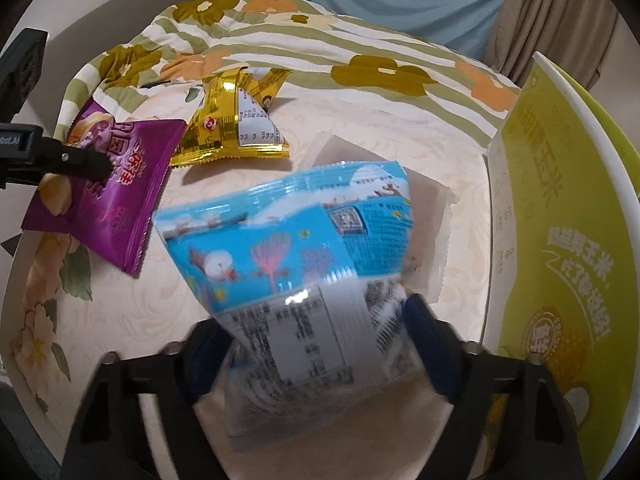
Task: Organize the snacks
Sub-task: 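Grasp the purple chip bag with the left tool while the right tool grasps the blue penguin bag, then carry the purple bag with the left tool while the right tool carries the penguin bag to the box, then release the purple bag into the box while the right tool releases the penguin bag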
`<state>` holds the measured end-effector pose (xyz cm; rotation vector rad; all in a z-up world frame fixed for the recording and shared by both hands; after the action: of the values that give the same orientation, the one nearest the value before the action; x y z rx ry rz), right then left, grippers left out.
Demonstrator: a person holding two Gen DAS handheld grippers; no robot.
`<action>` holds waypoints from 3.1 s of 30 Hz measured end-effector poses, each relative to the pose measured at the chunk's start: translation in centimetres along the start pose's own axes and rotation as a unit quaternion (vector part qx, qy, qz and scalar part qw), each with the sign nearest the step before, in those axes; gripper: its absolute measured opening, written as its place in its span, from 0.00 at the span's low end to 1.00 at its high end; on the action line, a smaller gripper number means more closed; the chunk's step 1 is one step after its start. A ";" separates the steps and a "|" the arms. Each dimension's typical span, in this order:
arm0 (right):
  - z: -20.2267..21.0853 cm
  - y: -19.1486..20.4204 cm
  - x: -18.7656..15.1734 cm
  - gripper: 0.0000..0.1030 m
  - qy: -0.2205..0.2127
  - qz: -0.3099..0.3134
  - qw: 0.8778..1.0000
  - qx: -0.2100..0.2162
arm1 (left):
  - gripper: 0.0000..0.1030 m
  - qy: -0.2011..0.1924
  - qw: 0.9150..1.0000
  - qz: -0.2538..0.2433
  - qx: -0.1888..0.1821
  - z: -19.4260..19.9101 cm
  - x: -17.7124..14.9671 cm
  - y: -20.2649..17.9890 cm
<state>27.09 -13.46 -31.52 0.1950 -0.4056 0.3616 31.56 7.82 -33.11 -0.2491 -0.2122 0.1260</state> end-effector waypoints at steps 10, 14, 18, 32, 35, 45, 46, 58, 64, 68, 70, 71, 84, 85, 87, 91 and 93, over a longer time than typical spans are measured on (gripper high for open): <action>2.3 0.2 0.5 0.54 -0.019 -0.031 0.999 0.017 | 0.65 -0.022 1.000 -0.001 -0.015 2.8 -0.4 -1.4; 4.4 0.7 1.2 0.54 -0.031 -0.056 0.997 0.031 | 0.65 -0.041 0.999 -0.012 -0.028 5.4 0.1 -2.7; 7.5 1.6 2.4 0.54 -0.051 -0.078 0.994 0.054 | 0.65 -0.072 0.996 -0.045 -0.039 8.7 1.6 -5.0; 19.6 -3.6 5.9 0.54 -0.144 -0.105 0.983 0.032 | 0.65 -0.170 0.976 -0.120 -0.060 17.0 5.3 -18.8; 21.3 -6.4 5.2 0.54 -0.149 -0.111 0.982 0.032 | 0.65 -0.176 0.974 -0.128 -0.067 16.9 4.9 -22.8; 25.0 -17.9 2.1 0.54 -0.162 -0.133 0.978 0.021 | 0.65 -0.161 0.972 -0.148 -0.082 11.9 3.8 -36.2; 25.2 -18.9 1.8 0.54 -0.161 -0.135 0.977 0.021 | 0.65 -0.155 0.973 -0.146 -0.084 11.0 3.8 -37.3; 24.2 -25.7 -0.2 0.54 -0.137 -0.148 0.979 0.039 | 0.96 -0.115 0.984 -0.138 -0.009 3.6 3.6 -42.0; 24.2 -26.7 -0.5 0.54 -0.139 -0.154 0.977 0.052 | 0.96 -0.132 0.982 -0.135 0.024 5.3 2.6 -39.8; 24.1 -27.3 0.1 0.54 -0.141 -0.157 0.976 0.059 | 0.96 -0.144 0.979 -0.138 0.040 6.5 1.9 -38.9; 23.9 -27.4 0.8 0.55 -0.140 -0.154 0.976 0.061 | 0.96 -0.149 0.979 -0.135 0.044 6.8 1.6 -38.4; 23.6 -27.3 1.0 0.55 -0.136 -0.152 0.977 0.060 | 0.96 -0.151 0.979 -0.133 0.046 6.9 1.6 -38.2; 18.0 -29.6 3.2 0.76 -0.085 -0.164 0.981 0.065 | 0.96 -0.164 0.972 -0.140 0.094 6.4 1.4 -37.9; 18.1 -29.7 3.2 0.86 -0.092 -0.169 0.979 0.069 | 0.96 -0.163 0.971 -0.143 0.099 6.3 1.3 -37.8; 18.4 -30.0 3.0 0.90 -0.104 -0.177 0.976 0.074 | 0.96 -0.161 0.971 -0.144 0.102 6.1 1.2 -37.7; 18.8 -30.1 2.3 0.92 -0.115 -0.182 0.974 0.072 | 0.96 -0.154 0.973 -0.138 0.098 5.8 0.9 -37.3; 19.0 -29.9 2.0 0.92 -0.116 -0.178 0.975 0.066 | 0.96 -0.154 0.973 -0.140 0.098 5.9 0.6 -37.2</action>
<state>33.53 -45.17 -16.94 0.4361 -0.5662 0.0106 34.47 -26.52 -17.83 -0.0001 -0.5373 -0.0956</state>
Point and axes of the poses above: each gripper's, at about its wrist camera, not at the fingertips, and z roughly against the way its jaws point, y to its left, x to its top, the point moved 7 cm from there along -z, roughly the way its jaws point, and after that the axes turned 9 degrees about x, right-handed, at the moved point
